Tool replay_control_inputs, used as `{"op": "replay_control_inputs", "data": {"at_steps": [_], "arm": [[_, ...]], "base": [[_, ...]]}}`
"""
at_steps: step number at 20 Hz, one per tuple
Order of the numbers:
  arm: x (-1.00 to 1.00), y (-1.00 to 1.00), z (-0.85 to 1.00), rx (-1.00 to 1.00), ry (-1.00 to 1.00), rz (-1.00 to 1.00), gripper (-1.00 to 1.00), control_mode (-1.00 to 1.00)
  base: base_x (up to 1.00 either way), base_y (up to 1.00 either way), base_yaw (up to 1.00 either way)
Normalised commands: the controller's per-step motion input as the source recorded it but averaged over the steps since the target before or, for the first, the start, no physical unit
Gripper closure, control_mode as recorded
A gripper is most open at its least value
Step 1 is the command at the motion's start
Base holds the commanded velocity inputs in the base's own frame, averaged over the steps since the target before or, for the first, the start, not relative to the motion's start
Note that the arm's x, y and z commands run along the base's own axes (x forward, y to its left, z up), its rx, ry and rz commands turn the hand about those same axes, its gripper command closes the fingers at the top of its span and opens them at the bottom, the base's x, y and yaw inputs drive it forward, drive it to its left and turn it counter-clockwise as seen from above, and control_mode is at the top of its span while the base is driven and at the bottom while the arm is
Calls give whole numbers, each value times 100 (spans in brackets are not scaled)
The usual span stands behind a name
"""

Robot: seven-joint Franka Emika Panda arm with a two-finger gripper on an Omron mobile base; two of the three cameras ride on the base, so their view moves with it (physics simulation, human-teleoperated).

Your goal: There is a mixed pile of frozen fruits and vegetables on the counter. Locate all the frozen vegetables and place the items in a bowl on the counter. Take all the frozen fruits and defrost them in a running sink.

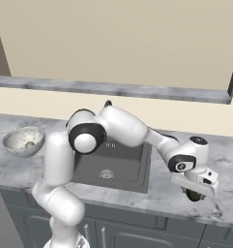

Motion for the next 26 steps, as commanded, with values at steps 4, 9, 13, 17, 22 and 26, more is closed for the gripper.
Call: {"op": "replay_control_inputs", "data": {"at_steps": [4, 9, 13, 17, 22, 26], "arm": [[0, 66, 44, -6, 1, 10, 100, -100], [-8, 68, 51, -5, 0, 9, 100, -100], [-9, 89, 44, -3, 0, 7, 100, -100], [-15, 100, 46, -2, -1, 9, 100, -100], [-4, 92, 29, 0, 0, 6, 100, -100], [-1, 92, 2, -1, 0, 2, 100, -100]], "base": [[0, 0, 0], [0, 0, 0], [0, 0, 0], [0, 0, 0], [0, 0, 0], [0, 0, 0]]}}
